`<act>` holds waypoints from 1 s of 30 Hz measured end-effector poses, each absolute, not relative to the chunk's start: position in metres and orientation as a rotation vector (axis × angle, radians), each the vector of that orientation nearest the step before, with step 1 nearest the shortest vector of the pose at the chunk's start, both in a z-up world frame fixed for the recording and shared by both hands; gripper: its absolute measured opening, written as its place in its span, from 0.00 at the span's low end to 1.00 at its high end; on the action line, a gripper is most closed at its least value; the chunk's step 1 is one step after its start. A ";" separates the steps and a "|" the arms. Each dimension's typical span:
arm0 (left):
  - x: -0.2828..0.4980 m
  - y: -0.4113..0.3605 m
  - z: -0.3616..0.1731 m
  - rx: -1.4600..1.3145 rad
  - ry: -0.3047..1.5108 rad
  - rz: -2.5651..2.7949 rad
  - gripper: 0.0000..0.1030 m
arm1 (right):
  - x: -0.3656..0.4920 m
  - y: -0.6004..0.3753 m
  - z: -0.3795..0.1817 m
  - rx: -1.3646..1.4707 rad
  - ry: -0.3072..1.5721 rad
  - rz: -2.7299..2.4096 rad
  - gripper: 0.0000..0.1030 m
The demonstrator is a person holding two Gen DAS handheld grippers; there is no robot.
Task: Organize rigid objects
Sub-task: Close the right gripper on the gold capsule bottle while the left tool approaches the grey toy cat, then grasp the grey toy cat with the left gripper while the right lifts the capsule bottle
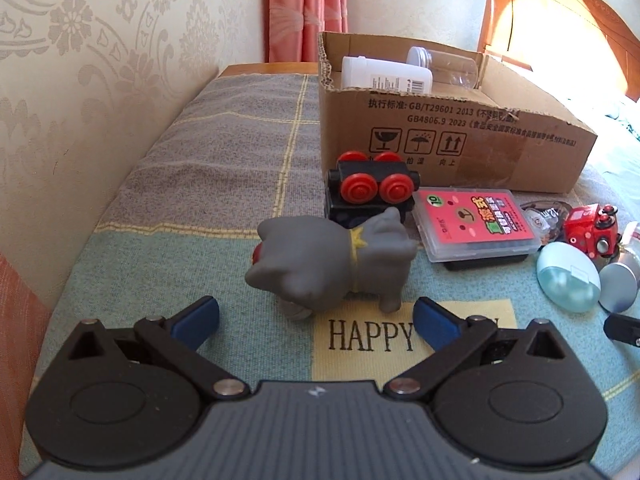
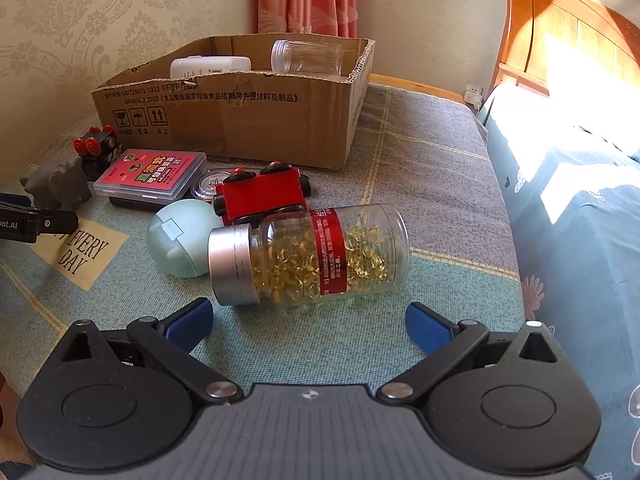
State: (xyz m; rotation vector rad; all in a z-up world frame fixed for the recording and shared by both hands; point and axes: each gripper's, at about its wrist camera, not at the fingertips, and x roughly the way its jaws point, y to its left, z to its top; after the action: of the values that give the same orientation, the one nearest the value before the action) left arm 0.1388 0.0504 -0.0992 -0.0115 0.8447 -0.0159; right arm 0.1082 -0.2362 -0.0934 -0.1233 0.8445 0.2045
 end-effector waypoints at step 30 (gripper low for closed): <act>0.152 0.042 -0.096 -0.031 0.773 0.090 0.97 | 0.134 -0.232 -0.086 -0.214 0.820 0.281 1.00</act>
State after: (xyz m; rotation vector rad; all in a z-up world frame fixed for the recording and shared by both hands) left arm 0.1524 0.0416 -0.0960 -0.0308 0.7730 0.0898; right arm 0.1337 -0.2324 -0.0858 -0.2136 0.8198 0.2814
